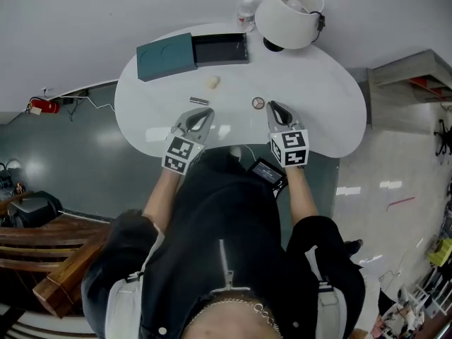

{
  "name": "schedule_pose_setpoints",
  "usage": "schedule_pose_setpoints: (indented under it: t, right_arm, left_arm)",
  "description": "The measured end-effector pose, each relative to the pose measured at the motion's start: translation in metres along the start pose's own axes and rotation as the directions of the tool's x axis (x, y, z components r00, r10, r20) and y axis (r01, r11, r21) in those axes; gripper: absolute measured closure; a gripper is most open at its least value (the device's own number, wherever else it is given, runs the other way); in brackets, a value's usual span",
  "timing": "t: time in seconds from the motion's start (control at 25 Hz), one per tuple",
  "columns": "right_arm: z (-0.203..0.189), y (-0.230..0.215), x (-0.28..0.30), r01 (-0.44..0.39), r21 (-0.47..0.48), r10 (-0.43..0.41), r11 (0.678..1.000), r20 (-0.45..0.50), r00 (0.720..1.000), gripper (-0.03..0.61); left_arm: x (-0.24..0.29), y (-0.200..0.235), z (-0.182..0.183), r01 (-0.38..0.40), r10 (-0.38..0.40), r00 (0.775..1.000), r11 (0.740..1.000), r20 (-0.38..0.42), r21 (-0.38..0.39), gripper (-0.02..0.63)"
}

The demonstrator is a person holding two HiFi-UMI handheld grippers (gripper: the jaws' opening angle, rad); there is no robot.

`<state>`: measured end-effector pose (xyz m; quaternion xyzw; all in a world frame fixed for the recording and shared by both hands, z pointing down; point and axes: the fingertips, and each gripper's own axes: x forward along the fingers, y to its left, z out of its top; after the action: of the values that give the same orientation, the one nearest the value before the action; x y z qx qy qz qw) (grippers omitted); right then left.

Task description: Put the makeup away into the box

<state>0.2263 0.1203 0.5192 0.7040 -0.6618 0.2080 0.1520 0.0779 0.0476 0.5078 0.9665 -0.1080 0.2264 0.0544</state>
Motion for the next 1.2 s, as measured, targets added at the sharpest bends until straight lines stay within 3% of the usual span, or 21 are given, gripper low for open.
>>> schedule_pose_setpoints:
  t: [0.32, 0.52, 0.64, 0.88, 1.2]
  right_arm:
    - [-0.016, -0.002, 0.032, -0.072, -0.112, 0.059, 0.991, -0.112, 0.992, 0.481]
    - [-0.043, -0.002, 0.057, -0.128, -0.166, 0.084, 0.978, -0.248, 0.965, 0.406]
    - [-0.062, -0.003, 0.072, -0.171, -0.196, 0.099, 0.966, -0.332, 0.938, 0.374]
    - [-0.103, 0.002, 0.097, -0.288, -0.308, 0.105, 0.907, -0.496, 0.862, 0.339]
    - [-0.142, -0.005, 0.112, -0.393, -0.32, 0.105, 0.862, -0.647, 0.755, 0.325]
  left_arm:
    - [0.017, 0.008, -0.003, 0.011, -0.011, 1.0, 1.0, -0.014, -0.006, 0.598]
    - [0.023, 0.019, -0.01, 0.013, -0.014, 0.999, 1.0, -0.029, -0.024, 0.598]
    - [0.028, 0.025, -0.015, 0.013, -0.015, 0.999, 0.999, -0.039, -0.045, 0.598]
    - [0.032, 0.04, -0.02, 0.01, -0.014, 0.998, 0.998, -0.053, -0.069, 0.598]
    - [0.037, 0.055, -0.027, 0.004, -0.01, 0.997, 0.996, -0.075, -0.086, 0.598]
